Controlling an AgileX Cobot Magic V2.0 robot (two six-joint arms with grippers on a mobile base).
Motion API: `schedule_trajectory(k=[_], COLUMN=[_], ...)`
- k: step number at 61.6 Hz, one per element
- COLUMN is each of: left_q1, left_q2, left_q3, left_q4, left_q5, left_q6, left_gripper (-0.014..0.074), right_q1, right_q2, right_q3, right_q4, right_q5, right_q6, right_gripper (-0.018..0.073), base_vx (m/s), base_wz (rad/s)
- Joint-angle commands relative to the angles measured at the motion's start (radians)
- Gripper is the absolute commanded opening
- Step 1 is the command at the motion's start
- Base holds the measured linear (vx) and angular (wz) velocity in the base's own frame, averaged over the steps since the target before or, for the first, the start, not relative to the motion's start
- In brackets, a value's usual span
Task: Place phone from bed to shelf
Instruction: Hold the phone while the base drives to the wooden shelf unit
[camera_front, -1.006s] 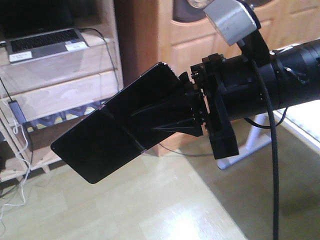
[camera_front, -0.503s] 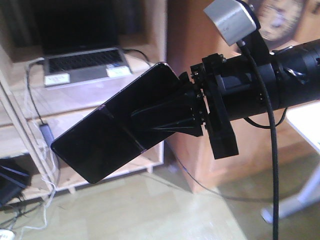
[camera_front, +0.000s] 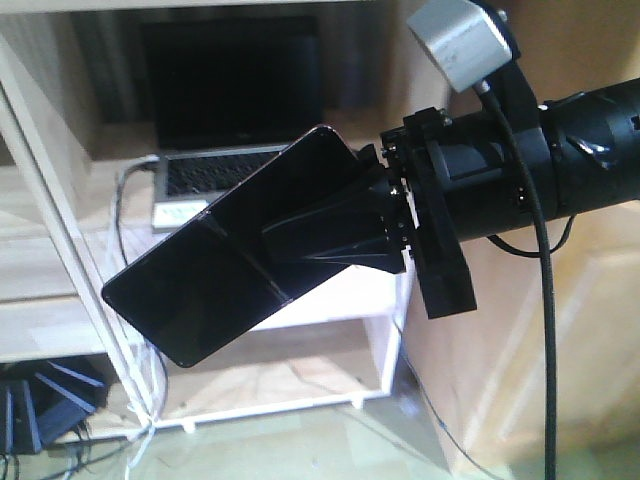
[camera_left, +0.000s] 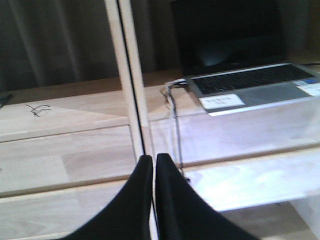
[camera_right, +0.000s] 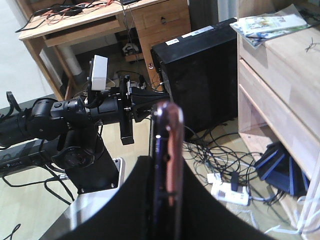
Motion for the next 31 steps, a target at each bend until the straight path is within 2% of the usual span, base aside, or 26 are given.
schedule_trajectory(k=[1,31], left_q1=[-0.005,-0.005], left_q2=[-0.011,-0.011], left_q3=[-0.022,-0.022], left_q4=[-0.009,-0.009], left_q5=[-0.072,-0.072], left_q6=[-0.006,-0.006], left_gripper=[0.0001,0.0001], right_q1=[-0.002,-0.002], right_q2=[-0.034,-0.034], right_q3=[-0.024,-0.024], right_q4=[0.094,0.094], right_q5=[0.064,0.064], right_q6=[0.001,0.001], right_gripper=[-0.0002,-0.0002], base_vx=[0.37,0.33], base_wz=[0.30,0.18])
